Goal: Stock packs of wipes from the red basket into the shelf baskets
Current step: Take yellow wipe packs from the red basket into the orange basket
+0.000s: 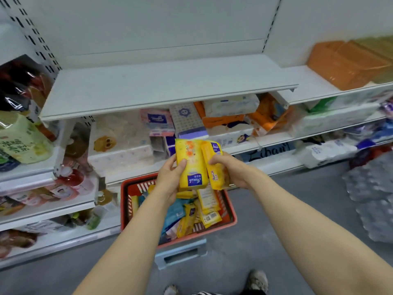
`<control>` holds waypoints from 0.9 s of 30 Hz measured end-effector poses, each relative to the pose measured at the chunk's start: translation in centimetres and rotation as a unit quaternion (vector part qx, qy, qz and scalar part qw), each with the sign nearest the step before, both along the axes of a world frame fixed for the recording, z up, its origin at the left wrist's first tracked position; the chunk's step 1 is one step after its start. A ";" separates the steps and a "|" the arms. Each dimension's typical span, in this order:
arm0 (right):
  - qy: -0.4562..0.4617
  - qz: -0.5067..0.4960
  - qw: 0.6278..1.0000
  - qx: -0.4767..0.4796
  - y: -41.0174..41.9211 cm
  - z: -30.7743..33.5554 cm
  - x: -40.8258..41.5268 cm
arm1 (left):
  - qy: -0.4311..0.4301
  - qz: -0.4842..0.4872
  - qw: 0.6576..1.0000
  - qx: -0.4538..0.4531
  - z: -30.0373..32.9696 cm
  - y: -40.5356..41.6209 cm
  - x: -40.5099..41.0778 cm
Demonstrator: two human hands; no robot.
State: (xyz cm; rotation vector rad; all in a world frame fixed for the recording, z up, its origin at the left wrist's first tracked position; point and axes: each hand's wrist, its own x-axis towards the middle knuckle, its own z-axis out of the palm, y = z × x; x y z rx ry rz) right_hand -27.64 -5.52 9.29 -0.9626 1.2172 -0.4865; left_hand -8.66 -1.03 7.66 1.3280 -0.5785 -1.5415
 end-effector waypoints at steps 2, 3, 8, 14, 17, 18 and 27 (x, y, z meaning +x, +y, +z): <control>-0.016 -0.028 0.999 -0.030 -0.9 0.1 -3.4 | 0.010 0.006 1.000 -0.022 0.5 -1.4 -3.2; -0.022 -0.049 0.997 -0.051 -1.3 0.2 -5.3 | 0.021 0.010 0.999 -0.028 0.9 -2.0 -5.1; -0.048 -0.154 0.981 -0.105 -3.2 1.5 -17.2 | 0.050 -0.056 0.996 -0.058 3.3 -5.4 -17.2; -0.097 -0.200 0.961 -0.165 -6.7 5.0 -31.7 | -0.035 -0.101 0.990 -0.091 5.7 -10.8 -31.5; -0.098 -0.206 0.954 -0.193 -8.1 6.7 -37.9 | -0.079 -0.108 0.986 -0.101 6.9 -12.9 -37.0; -0.098 -0.210 0.952 -0.200 -8.8 7.1 -39.8 | -0.082 -0.116 0.984 -0.107 7.5 -13.8 -38.4; -0.176 -0.345 0.902 -0.189 -18.5 7.5 -49.1 | -0.083 -0.096 0.979 -0.161 10.6 -25.5 -49.7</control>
